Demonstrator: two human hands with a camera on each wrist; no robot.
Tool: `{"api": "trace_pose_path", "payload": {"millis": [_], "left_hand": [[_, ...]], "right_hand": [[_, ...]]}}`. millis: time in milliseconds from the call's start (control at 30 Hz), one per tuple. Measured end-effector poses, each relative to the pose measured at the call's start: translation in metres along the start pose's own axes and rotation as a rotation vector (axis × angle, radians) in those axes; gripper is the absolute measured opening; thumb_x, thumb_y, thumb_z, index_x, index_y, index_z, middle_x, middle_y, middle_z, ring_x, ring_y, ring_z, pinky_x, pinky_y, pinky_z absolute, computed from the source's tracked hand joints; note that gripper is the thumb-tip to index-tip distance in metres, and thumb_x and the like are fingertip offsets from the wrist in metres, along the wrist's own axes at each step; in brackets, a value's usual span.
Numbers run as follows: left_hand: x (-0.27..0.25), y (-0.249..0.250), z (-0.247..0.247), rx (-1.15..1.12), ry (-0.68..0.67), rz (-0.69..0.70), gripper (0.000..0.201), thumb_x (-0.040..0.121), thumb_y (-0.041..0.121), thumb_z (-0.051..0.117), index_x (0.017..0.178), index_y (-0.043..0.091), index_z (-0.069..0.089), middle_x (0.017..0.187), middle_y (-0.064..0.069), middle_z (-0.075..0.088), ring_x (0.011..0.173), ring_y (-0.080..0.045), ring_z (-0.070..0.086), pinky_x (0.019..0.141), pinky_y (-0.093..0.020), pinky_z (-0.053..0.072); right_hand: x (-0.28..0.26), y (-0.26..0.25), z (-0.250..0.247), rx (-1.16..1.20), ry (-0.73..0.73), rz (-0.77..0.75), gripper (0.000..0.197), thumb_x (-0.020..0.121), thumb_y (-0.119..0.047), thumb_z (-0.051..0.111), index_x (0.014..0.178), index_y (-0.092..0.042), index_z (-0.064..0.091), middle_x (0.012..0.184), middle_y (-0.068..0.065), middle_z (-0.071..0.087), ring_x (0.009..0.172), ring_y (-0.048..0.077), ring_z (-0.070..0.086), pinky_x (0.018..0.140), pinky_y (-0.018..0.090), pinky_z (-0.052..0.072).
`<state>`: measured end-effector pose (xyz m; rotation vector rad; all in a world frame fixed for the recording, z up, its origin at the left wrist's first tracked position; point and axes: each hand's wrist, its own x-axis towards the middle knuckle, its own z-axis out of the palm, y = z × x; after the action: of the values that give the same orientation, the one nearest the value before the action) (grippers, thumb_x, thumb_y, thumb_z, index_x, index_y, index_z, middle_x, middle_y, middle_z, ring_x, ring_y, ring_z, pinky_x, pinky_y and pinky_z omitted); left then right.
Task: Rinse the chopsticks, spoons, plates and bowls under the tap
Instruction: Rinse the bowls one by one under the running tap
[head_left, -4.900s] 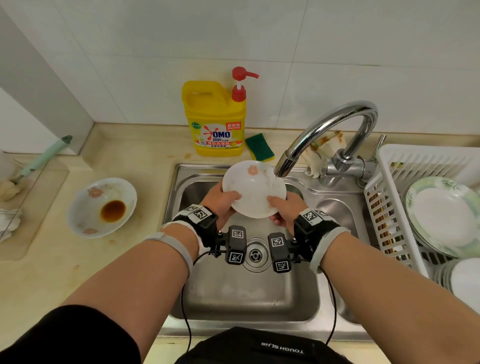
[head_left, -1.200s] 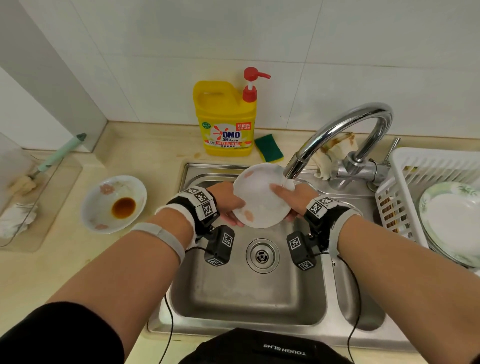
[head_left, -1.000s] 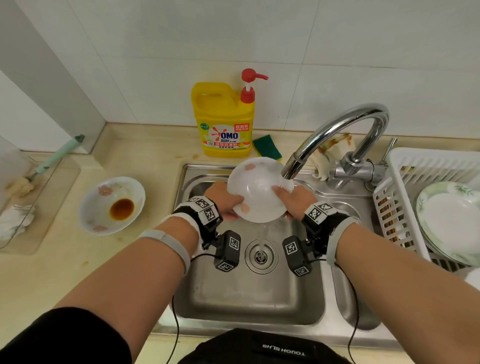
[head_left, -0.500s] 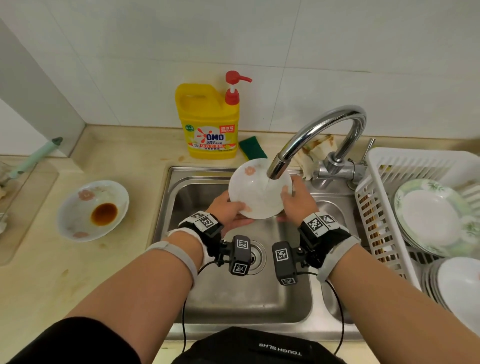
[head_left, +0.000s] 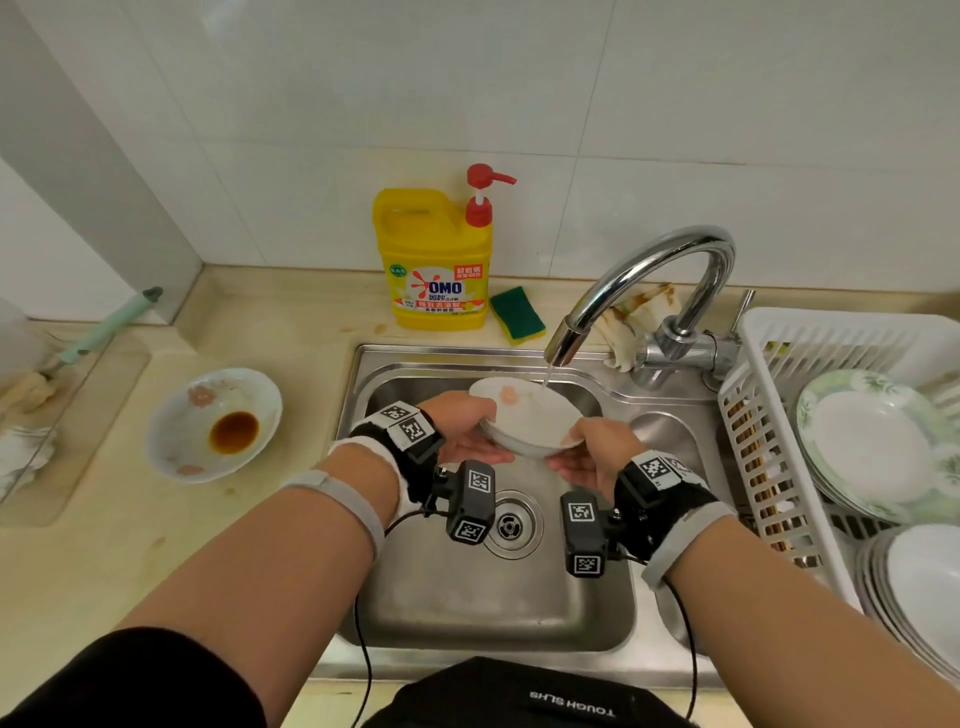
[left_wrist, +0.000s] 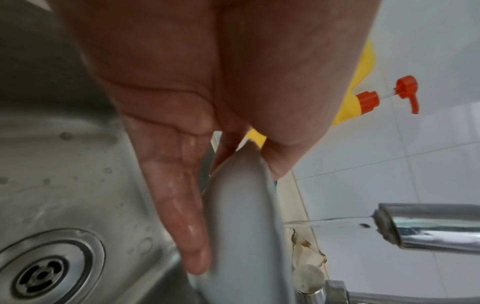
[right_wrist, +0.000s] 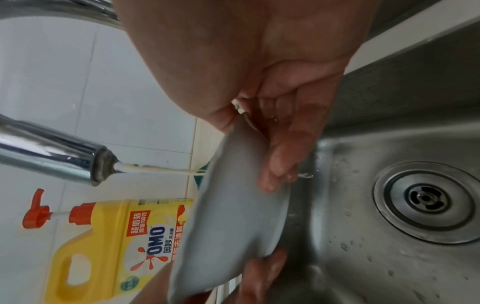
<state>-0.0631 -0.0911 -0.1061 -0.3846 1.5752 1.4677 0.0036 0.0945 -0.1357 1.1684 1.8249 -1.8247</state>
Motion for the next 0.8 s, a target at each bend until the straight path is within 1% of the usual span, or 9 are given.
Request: {"api": "trace_pose_path", "payload": {"millis": [67,167,233,300,433,533,600,700,800], "left_hand": [[-0.004,-0.002,-0.005,0.080,0.030,0.078,0.049,0.095,-0.008,0.040,0.141,0.010,0.043,0.123,-0.024,0.061,0.098,-0.040,0.068,0.072,-0.043,0.064],[-0.013,-0.006,-0.019,0.368,0.139,0.234,0.053,0.091,-0.013,0.044,0.137,0.013,0.049,0.123,-0.015,0.061,0.100,-0.035,0.066,0.070,-0.049,0.064],[-0.020,-0.007,-0.030,0.602,0.227,0.319,0.052,0.089,-0.006,0.052,0.137,0.012,0.053,0.125,-0.015,0.063,0.110,-0.038,0.064,0.082,-0.054,0.061],[-0.027,-0.009,-0.038,0.769,0.326,0.381,0.044,0.090,0.003,0.056,0.134,0.010,0.056,0.125,-0.016,0.065,0.114,-0.038,0.062,0.093,-0.052,0.056],[-0.044,-0.013,-0.048,0.767,0.527,0.515,0.036,0.096,0.017,0.054,0.131,0.015,0.061,0.122,-0.011,0.067,0.117,-0.035,0.060,0.101,-0.045,0.049],[-0.063,-0.013,-0.046,0.706,0.567,0.626,0.043,0.101,0.014,0.051,0.144,0.019,0.053,0.130,-0.011,0.064,0.122,-0.032,0.057,0.098,-0.031,0.041],[-0.076,-0.012,-0.045,0.678,0.593,0.719,0.044,0.103,0.014,0.050,0.146,0.021,0.051,0.132,-0.011,0.063,0.123,-0.031,0.056,0.095,-0.029,0.039],[-0.090,-0.011,-0.043,0.646,0.591,0.816,0.044,0.103,0.015,0.051,0.146,0.024,0.051,0.132,-0.008,0.065,0.123,-0.030,0.056,0.100,-0.031,0.041],[-0.102,-0.010,-0.039,0.611,0.606,0.864,0.044,0.103,0.015,0.053,0.145,0.026,0.053,0.131,-0.007,0.067,0.122,-0.025,0.058,0.096,-0.023,0.038]], "right_hand": [[-0.006,-0.001,0.004,-0.031,-0.051,0.000,0.028,0.093,0.004,0.045,0.119,-0.001,0.052,0.080,0.022,0.070,0.062,0.029,0.071,0.046,0.027,0.054],[-0.014,-0.006,0.009,-0.123,-0.108,-0.037,0.031,0.091,0.007,0.055,0.120,-0.003,0.057,0.090,0.021,0.070,0.064,0.030,0.072,0.054,0.032,0.057],[-0.019,-0.010,0.012,-0.188,-0.138,-0.083,0.031,0.091,0.004,0.060,0.120,-0.006,0.060,0.094,0.020,0.074,0.075,0.033,0.075,0.069,0.040,0.063],[-0.026,-0.016,0.016,-0.225,-0.147,-0.138,0.029,0.093,0.000,0.062,0.121,-0.009,0.061,0.100,0.020,0.075,0.083,0.033,0.077,0.080,0.044,0.063],[-0.044,-0.024,0.025,-0.247,-0.141,-0.328,0.027,0.094,-0.009,0.067,0.121,-0.006,0.062,0.105,0.017,0.073,0.066,0.019,0.075,0.059,0.028,0.062],[-0.056,-0.025,0.028,-0.351,-0.026,-0.545,0.023,0.095,-0.021,0.069,0.116,-0.011,0.066,0.100,0.008,0.076,0.072,0.016,0.075,0.057,0.020,0.057],[-0.066,-0.024,0.029,-0.318,0.030,-0.650,0.017,0.097,-0.023,0.066,0.113,-0.017,0.066,0.092,-0.001,0.075,0.074,0.012,0.073,0.061,0.016,0.055],[-0.077,-0.021,0.031,-0.167,0.023,-0.698,0.009,0.097,-0.023,0.067,0.101,-0.029,0.071,0.088,-0.005,0.076,0.081,0.018,0.074,0.081,0.034,0.062],[-0.085,-0.021,0.027,-0.112,0.034,-0.745,0.021,0.097,-0.024,0.067,0.085,-0.040,0.073,0.087,0.000,0.079,0.086,0.022,0.076,0.090,0.050,0.059]]}}
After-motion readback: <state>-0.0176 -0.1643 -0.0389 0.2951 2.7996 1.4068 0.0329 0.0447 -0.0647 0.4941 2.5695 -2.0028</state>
